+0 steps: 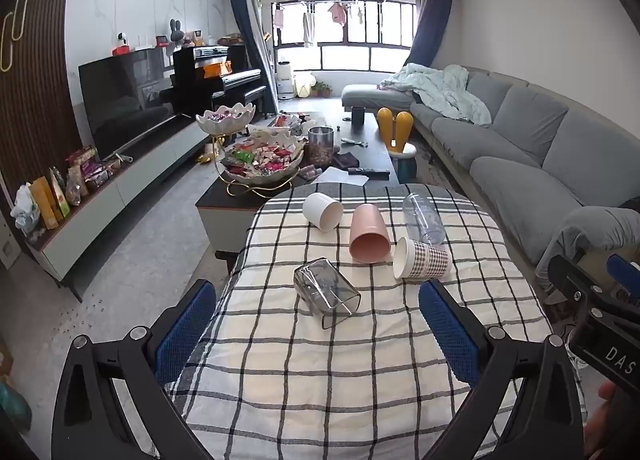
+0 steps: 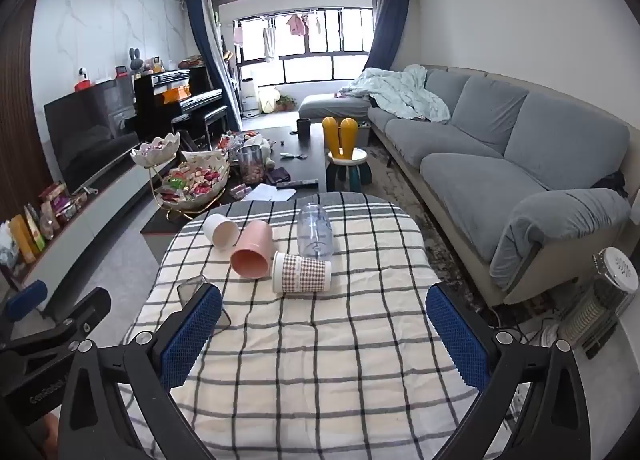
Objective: Flip cup upside down
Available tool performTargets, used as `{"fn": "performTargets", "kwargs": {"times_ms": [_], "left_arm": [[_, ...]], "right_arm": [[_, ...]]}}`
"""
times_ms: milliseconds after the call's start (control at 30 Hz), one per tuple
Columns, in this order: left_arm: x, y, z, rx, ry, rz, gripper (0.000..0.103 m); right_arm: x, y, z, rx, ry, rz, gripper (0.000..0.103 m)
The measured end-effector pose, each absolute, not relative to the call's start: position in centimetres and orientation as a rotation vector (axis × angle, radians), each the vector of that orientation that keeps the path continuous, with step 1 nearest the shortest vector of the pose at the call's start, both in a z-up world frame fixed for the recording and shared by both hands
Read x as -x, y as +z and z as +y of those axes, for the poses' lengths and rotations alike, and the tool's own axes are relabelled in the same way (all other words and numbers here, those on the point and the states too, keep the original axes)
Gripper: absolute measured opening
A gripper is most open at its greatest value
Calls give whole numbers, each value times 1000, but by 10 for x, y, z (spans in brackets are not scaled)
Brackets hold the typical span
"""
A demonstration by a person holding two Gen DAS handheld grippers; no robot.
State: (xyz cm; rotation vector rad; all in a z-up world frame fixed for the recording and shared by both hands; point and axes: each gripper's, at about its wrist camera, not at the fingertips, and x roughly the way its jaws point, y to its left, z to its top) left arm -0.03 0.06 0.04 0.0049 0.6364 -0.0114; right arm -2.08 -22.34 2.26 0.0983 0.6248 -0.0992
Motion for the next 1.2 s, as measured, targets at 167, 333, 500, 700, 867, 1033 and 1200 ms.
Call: {"fn": "performTargets", "kwargs": {"times_ms": [167, 333, 500, 700, 867, 1033, 1200], "left_arm": [[-1, 3, 2, -15, -6, 624, 103], [4, 5, 2, -28, -8, 621, 103], [3, 2, -2, -37, -12, 629, 103], [4, 1, -2, -35, -11, 628, 103], [4, 1, -2, -35, -11, 629, 103], [4, 1, -2, -34, -12, 630, 103], [4, 0, -3, -34, -11, 630, 103]], "right_arm": [[21, 23, -224, -103, -99, 623, 103], [21, 24, -224, -104, -97, 619, 103], [21, 24, -225, -106, -98, 618, 103], [22, 23, -225, -107, -97, 618, 103], [22, 23, -225, -108, -97, 618, 103], [21, 23, -225, -108, -97, 619, 103], [21, 22, -225, -109, -96, 620, 103]]}}
